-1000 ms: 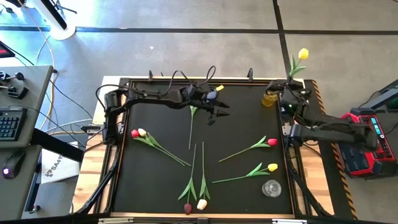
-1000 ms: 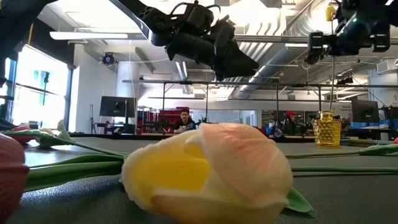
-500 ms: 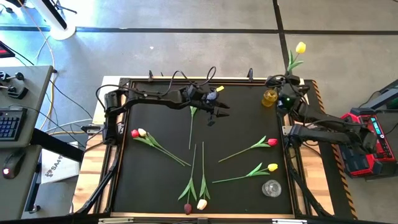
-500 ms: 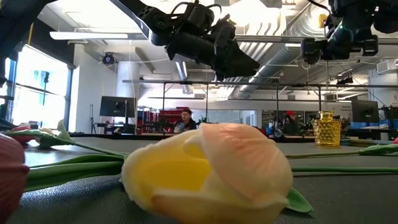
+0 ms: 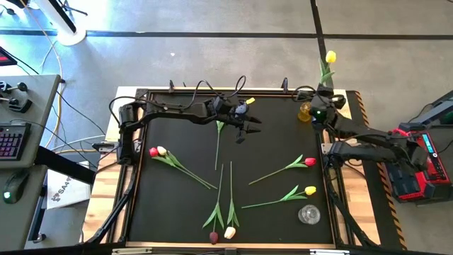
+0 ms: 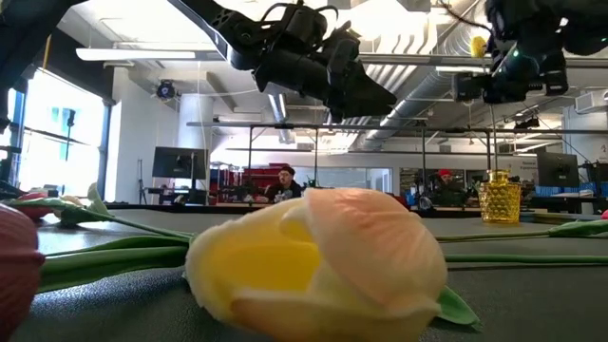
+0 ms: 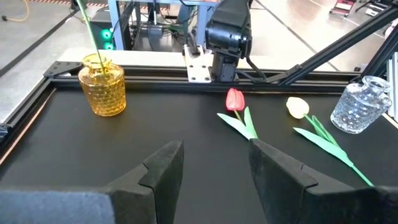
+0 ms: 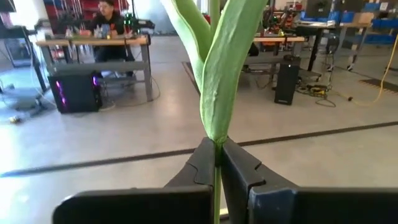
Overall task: Sort flowers into vase by color
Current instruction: Put the top yellow flower into the yellow vase, then put the yellow flower into the yellow vase
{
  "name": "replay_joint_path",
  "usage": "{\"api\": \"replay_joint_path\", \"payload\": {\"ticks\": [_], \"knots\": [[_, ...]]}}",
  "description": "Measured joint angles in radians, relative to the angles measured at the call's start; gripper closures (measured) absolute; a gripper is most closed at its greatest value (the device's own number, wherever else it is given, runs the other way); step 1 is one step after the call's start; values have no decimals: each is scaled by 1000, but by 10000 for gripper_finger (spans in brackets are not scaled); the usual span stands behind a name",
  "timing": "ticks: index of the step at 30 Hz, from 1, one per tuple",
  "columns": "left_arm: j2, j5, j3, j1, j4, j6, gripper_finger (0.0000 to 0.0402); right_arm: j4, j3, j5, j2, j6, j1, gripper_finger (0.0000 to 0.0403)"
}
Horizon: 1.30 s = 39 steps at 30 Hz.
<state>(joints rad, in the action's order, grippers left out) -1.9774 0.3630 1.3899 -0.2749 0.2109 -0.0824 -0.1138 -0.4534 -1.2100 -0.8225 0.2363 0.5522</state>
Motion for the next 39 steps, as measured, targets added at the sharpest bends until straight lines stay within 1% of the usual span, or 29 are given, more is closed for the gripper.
{"api": "replay_joint_path", "payload": {"ticks": [3,5,9,14,18,24,30,34,36,39], "knots": [[0,0,0,0,-9,0,232,30,0,23,-29,37,0,393],[0,0,0,0,-14,5,232,59,0,78,-34,83,0,381],[0,-7,0,-6,-37,27,232,161,0,172,-34,218,0,347],[0,-8,0,-21,-87,27,232,304,0,200,-26,334,0,300],[0,-10,0,-31,-115,28,232,386,0,279,10,399,0,272],[0,-29,0,-40,-138,28,232,461,0,486,118,447,-1,252],[0,-111,0,-40,-182,16,232,437,0,786,257,442,-3,251],[11,-121,-1,-42,-248,1,232,421,0,888,338,439,-17,252],[30,-128,-1,-42,-324,-1,232,420,0,942,362,435,-31,252],[65,-181,-14,-35,-435,-5,232,420,0,1000,368,411,-66,252]]}}
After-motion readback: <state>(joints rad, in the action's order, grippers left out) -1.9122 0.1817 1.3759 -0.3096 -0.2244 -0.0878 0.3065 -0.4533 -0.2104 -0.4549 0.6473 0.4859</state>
